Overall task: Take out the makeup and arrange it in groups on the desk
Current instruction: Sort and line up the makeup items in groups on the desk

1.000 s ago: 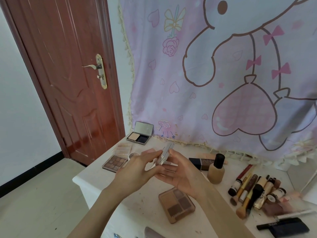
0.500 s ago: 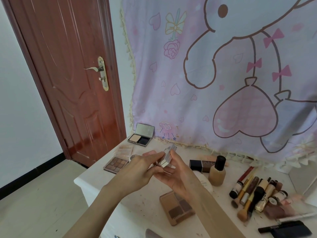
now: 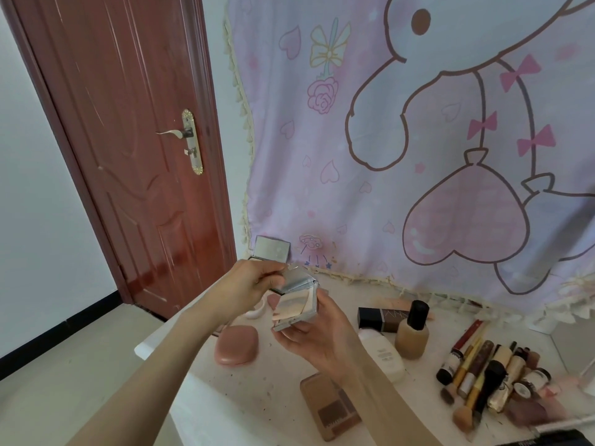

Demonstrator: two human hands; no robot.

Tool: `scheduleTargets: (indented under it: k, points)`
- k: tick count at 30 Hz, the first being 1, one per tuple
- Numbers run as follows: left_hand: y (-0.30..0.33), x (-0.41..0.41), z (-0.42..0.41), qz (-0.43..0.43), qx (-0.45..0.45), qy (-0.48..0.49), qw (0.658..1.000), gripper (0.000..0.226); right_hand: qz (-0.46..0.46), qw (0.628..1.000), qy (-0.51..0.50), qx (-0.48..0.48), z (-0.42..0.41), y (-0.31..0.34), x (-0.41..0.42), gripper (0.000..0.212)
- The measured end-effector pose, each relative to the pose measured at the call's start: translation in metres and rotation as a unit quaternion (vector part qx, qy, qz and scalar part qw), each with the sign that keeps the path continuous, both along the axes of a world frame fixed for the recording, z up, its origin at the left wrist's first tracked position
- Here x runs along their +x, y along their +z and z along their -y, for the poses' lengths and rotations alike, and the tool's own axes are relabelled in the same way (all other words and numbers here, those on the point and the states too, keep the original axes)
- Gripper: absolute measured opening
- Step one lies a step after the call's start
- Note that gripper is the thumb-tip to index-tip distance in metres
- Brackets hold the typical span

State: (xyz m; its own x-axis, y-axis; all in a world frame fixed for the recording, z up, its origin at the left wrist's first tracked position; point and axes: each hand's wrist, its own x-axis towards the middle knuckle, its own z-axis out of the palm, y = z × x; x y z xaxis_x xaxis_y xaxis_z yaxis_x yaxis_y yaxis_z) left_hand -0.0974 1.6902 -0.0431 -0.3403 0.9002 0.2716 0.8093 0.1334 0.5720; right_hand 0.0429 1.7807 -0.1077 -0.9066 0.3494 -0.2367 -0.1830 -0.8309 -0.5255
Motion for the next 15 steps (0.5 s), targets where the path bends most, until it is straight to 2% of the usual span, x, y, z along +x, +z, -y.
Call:
scheduleTargets:
  k: [3,6,8,11,13,15]
  points:
    - [0.008,-0.01,-0.015,-0.019,0.007,0.024,1.0,0.023,-0.025,1.0,0.002,-0.014,-0.004,-0.003,-0.011,0.051]
    - [0.009,-0.012,-0.025,0.01,0.074,0.081,0.994,0.02,-0.044,0.999,-0.004,-0.017,-0.007,-0.007,-0.019,0.049]
    - [0.004,-0.013,-0.028,0.043,0.126,0.145,0.98,0.018,-0.056,0.998,0.0,-0.01,-0.007,-0.01,-0.022,0.053]
    - [-0.007,-0.012,-0.026,0.025,0.188,0.221,0.957,0.025,-0.072,0.997,-0.007,-0.005,-0.007,-0.016,-0.026,0.059]
    - [-0.015,-0.007,-0.02,0.031,0.171,0.235,0.956,0.029,-0.103,0.994,-0.022,-0.01,-0.009,-0.019,-0.028,0.073]
    - [-0.026,0.001,-0.016,0.026,0.085,0.208,0.974,0.03,-0.128,0.991,-0.031,-0.014,-0.012,-0.022,-0.029,0.083]
